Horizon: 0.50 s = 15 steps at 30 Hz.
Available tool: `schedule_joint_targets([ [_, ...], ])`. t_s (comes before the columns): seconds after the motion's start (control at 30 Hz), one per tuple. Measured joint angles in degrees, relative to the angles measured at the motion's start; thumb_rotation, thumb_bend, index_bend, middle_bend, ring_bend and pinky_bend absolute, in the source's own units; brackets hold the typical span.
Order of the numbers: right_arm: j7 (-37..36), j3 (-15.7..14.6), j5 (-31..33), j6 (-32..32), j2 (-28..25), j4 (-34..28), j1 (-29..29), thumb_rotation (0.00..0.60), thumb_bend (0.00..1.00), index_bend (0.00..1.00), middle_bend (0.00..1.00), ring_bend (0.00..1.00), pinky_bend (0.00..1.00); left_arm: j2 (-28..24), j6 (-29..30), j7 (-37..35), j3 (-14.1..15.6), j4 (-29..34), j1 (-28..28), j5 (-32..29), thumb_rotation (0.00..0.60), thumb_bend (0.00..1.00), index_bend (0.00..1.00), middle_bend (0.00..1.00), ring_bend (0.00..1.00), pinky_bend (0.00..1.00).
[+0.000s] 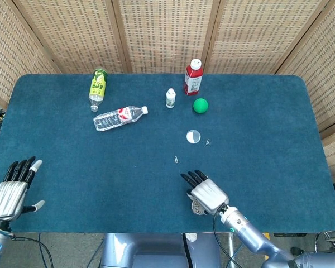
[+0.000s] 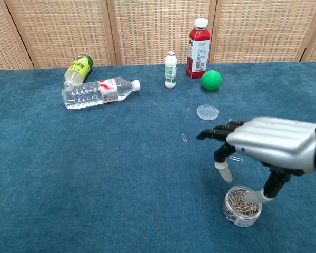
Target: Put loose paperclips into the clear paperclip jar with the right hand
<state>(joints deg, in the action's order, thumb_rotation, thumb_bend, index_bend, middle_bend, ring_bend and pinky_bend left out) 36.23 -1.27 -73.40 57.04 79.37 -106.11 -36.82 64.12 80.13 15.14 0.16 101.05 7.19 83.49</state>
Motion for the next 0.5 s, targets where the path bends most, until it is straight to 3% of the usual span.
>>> schedule_joint_targets([
  [0.1, -1.7, 0.5, -2.3, 2.6, -2.2, -1.7, 0.8, 0.6, 0.16, 0.34, 0.02, 0.0, 0.05, -0.1, 0.4, -0.2, -0.1, 0.0, -0.1, 0.1, 0.6, 0.0, 0.0, 0.0, 0.0, 0.0],
  [0.17, -3.3, 0.8, -3.9, 4.6, -3.5, -2.3, 1.5, 0.6, 0.04, 0.14, 0.01, 0.0, 0.01, -0.3, 0.8, -0.4, -0.1, 0.1, -0.3, 0.4, 0.6, 0.0, 0.0, 0.0, 0.0, 0.0],
  [0.23, -5.5, 1.0, -6.0, 7.6, -4.9, -2.2, 2.8, 0.6, 0.0, 0.03, 0.0, 0.0, 0.0, -0.5, 1.2, -0.5, 0.0, 0.2, -0.4, 0.9, 0.6, 0.0, 0.0, 0.0, 0.0, 0.0],
  [0.37, -11.3, 1.1, -10.2, 15.0, -7.1, 0.3, 6.3, 0.6, 0.0, 0.0, 0.0, 0.0, 0.0, -1.1, 2.3, -1.2, 0.2, 0.4, -0.8, 2.2, 0.6, 0.0, 0.0, 0.0, 0.0, 0.0],
  [0.5, -19.6, 0.7, -14.0, 22.8, -8.4, 6.9, 10.7, 0.6, 0.0, 0.0, 0.0, 0.0, 0.0, -1.3, 3.0, -2.8, 0.3, 0.2, -1.1, 2.8, 0.6, 0.0, 0.0, 0.0, 0.0, 0.0],
])
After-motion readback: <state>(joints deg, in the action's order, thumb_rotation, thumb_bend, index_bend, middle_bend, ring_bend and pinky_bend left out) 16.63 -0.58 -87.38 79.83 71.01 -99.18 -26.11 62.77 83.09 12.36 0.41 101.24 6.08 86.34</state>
